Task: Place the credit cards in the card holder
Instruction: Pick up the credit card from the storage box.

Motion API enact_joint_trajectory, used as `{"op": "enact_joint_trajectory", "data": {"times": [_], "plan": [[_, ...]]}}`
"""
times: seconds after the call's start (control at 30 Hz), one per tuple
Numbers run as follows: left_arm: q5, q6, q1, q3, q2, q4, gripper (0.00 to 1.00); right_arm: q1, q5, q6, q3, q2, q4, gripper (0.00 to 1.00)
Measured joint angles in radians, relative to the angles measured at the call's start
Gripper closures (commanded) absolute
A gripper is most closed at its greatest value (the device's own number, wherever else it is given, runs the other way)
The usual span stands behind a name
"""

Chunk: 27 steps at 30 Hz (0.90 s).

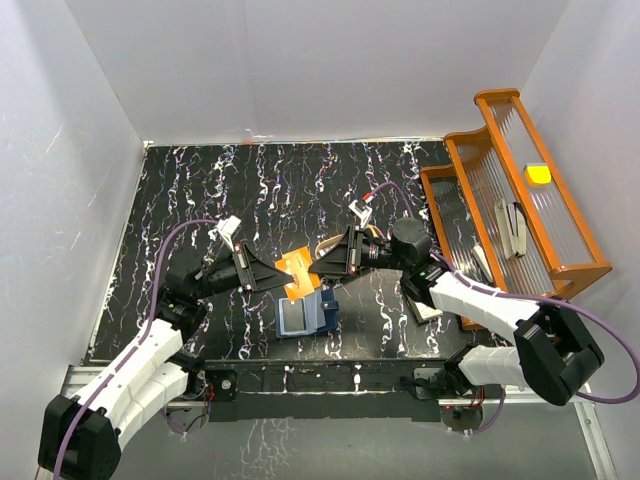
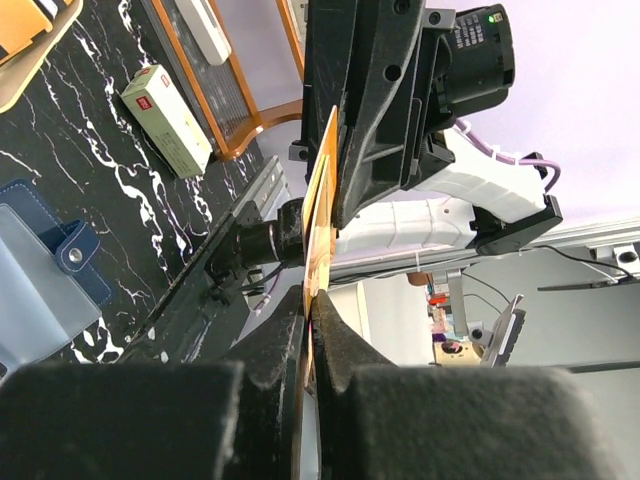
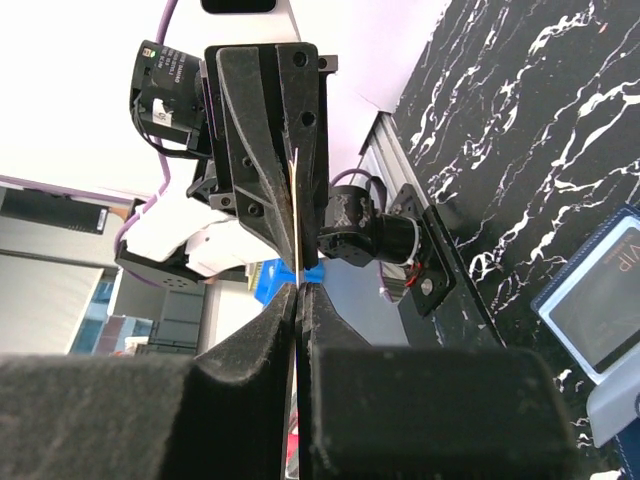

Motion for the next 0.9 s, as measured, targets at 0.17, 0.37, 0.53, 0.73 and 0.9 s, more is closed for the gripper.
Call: {"op": "enact_joint_trajectory", "data": {"times": [0.17, 0.37, 0.53, 0.73, 0.9], "plan": [[-0.011, -0.006, 0.0, -0.021, -0.003, -0.002, 1.0, 0.0, 0.043, -0.063, 0.001, -0.018, -0.083, 1.0], [-0.066, 0.098, 0.0, -0.008, -0.007, -0.189, 1.0, -0.016, 0.153, -0.192, 0.032, -0.034, -0.289, 1.0], [-0.11, 0.204, 0.0, 0.024, 0.007, -0.353, 1.0, -0.022, 0.234, -0.304, 0.087, -0.033, -0.444, 1.0], [-0.125, 0.285, 0.0, 0.043, 0.098, -0.443, 1.0, -0.022, 0.253, -0.366, 0.101, 0.009, -0.533, 1.0], [-0.126, 0.319, 0.0, 0.044, 0.183, -0.474, 1.0, -0.005, 0.268, -0.368, 0.09, 0.045, -0.555, 1.0]]}}
